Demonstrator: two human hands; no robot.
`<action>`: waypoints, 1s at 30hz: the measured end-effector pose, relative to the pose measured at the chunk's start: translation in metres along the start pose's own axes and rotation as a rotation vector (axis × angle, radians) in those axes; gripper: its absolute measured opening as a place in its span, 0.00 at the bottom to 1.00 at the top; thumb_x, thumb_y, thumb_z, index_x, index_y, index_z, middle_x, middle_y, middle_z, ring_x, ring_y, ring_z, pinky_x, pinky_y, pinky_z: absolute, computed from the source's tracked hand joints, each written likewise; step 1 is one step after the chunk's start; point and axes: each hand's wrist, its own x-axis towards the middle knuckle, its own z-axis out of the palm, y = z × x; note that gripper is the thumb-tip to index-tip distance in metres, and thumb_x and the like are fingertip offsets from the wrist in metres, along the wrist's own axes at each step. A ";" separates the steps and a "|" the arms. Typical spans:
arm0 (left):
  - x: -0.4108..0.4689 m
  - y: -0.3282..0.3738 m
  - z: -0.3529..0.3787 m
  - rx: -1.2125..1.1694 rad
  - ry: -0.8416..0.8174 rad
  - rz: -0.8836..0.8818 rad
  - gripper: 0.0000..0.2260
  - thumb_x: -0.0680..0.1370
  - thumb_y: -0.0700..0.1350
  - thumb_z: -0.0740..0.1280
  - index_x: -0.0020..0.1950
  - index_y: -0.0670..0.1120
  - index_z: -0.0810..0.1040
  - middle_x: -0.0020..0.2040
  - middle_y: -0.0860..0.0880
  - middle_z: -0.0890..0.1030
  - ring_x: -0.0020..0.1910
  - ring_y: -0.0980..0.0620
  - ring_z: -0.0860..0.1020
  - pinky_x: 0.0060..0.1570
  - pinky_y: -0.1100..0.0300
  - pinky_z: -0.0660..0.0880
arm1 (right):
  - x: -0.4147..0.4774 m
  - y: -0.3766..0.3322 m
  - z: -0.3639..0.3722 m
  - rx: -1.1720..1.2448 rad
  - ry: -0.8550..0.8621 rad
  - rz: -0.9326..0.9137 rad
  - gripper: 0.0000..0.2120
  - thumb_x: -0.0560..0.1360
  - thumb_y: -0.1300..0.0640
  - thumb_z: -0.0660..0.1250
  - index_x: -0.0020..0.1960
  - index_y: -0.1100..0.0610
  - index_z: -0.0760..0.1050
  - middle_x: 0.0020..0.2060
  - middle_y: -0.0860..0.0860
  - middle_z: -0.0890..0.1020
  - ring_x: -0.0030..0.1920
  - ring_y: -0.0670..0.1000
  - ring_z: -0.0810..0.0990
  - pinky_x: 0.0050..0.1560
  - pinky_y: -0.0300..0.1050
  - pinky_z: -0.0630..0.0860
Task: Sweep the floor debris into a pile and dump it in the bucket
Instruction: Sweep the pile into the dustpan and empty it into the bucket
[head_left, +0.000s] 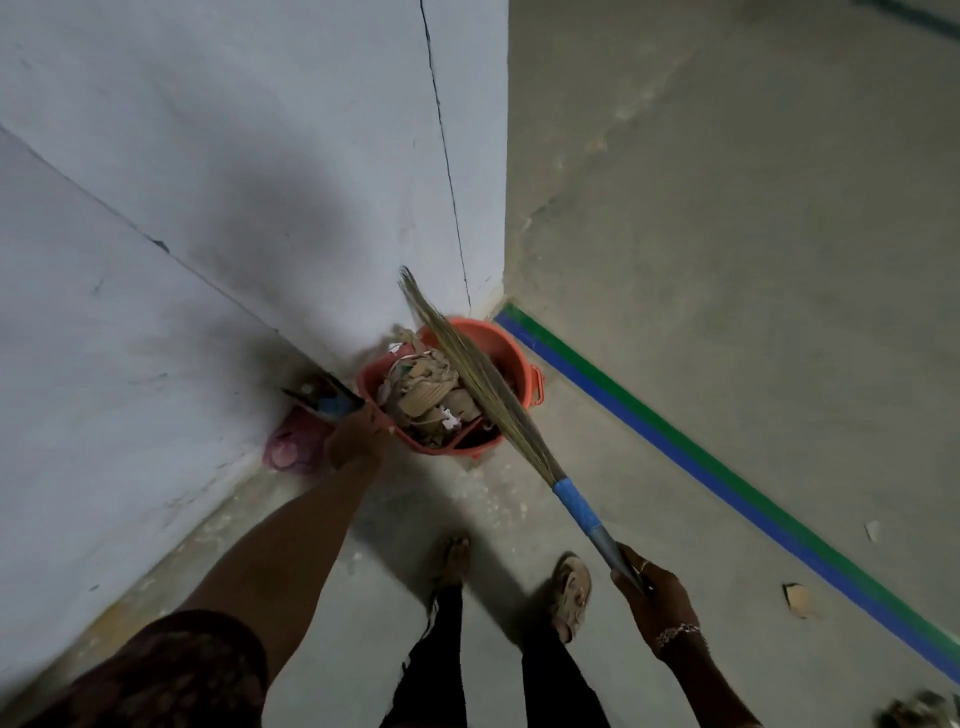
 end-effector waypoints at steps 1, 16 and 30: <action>0.008 0.000 0.001 0.030 -0.018 0.002 0.15 0.80 0.52 0.66 0.62 0.45 0.79 0.59 0.39 0.81 0.59 0.37 0.79 0.56 0.45 0.76 | 0.002 -0.005 0.008 -0.014 0.017 0.031 0.20 0.75 0.52 0.72 0.67 0.45 0.77 0.54 0.47 0.85 0.52 0.48 0.82 0.54 0.45 0.77; 0.090 0.009 -0.011 0.176 -0.215 -0.038 0.14 0.80 0.51 0.68 0.60 0.44 0.81 0.57 0.44 0.82 0.57 0.43 0.81 0.41 0.60 0.72 | -0.052 -0.057 0.093 0.138 0.158 0.234 0.15 0.75 0.45 0.70 0.57 0.27 0.75 0.46 0.48 0.85 0.48 0.52 0.83 0.53 0.49 0.79; 0.095 0.022 -0.022 0.374 -0.152 0.077 0.14 0.77 0.53 0.70 0.57 0.46 0.83 0.55 0.45 0.84 0.55 0.44 0.82 0.48 0.53 0.78 | -0.054 -0.069 0.111 -0.122 0.100 0.303 0.22 0.76 0.43 0.66 0.69 0.35 0.71 0.53 0.53 0.83 0.53 0.58 0.82 0.49 0.47 0.76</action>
